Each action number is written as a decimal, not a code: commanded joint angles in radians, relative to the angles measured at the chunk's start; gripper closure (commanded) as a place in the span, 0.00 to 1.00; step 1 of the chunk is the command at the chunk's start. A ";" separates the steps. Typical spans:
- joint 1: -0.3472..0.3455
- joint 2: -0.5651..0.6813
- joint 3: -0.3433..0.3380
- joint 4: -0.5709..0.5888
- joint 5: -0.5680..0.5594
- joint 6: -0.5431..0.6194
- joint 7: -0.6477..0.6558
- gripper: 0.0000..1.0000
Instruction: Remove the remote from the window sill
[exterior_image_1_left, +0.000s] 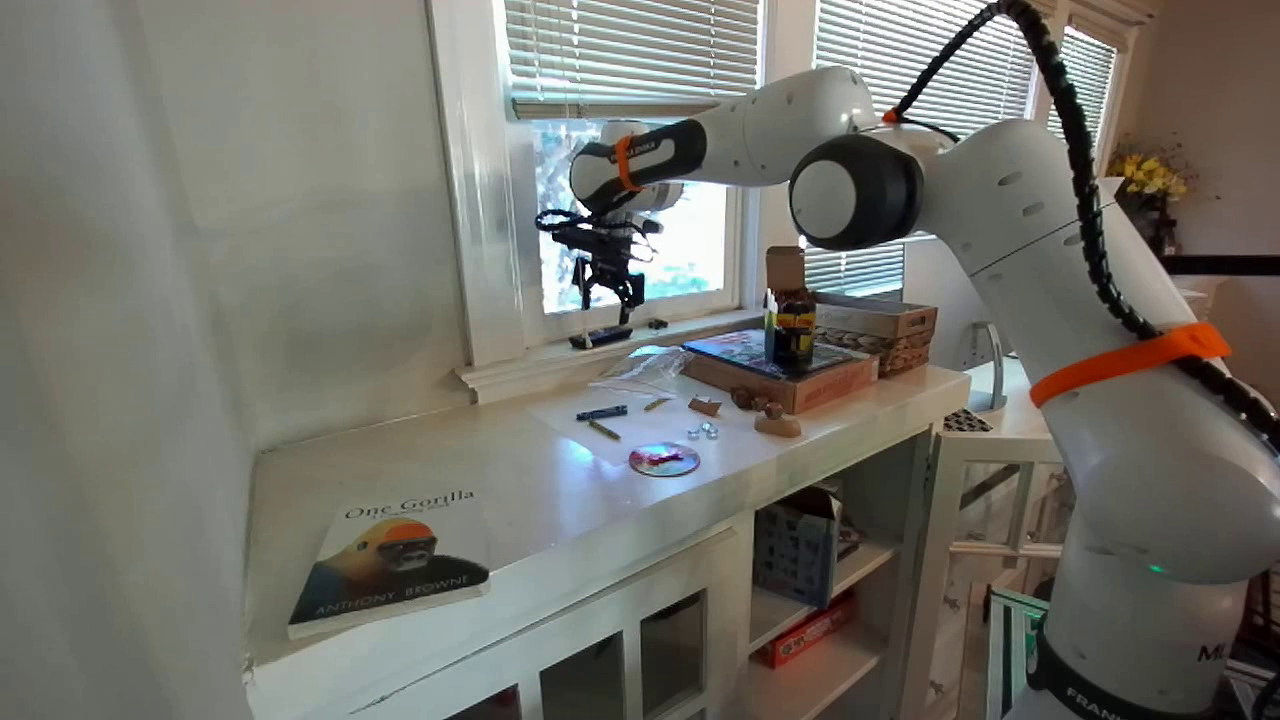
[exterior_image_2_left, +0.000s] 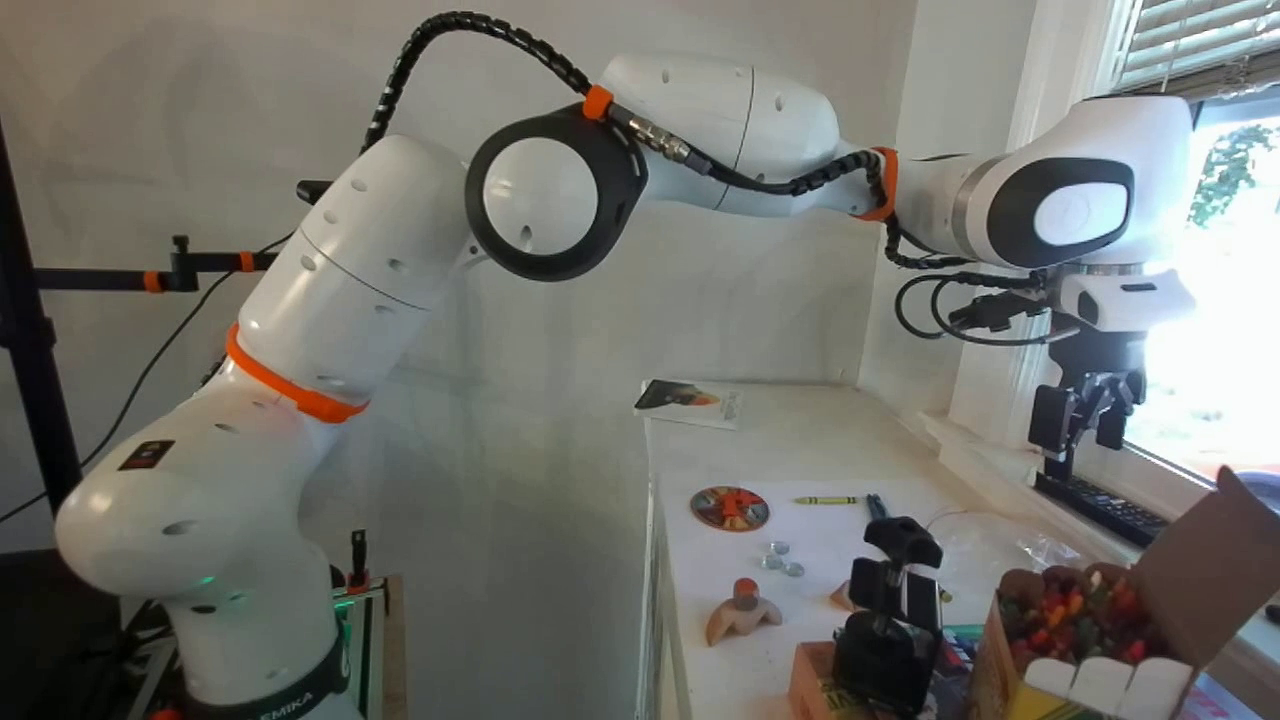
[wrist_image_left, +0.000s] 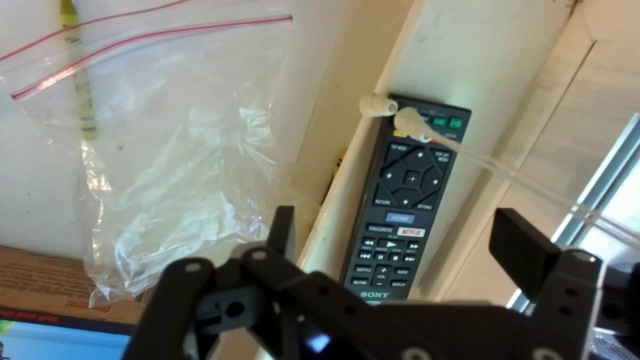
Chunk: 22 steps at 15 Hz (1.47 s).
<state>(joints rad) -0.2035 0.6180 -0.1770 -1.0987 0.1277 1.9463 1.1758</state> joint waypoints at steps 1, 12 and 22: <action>-0.013 0.059 0.012 0.062 0.020 0.016 -0.006 0.00; -0.040 0.162 0.022 0.183 0.049 0.004 0.009 0.00; -0.049 0.200 0.027 0.221 0.048 -0.033 0.022 0.13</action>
<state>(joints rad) -0.2344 0.7618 -0.1594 -0.9538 0.1502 1.9181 1.1776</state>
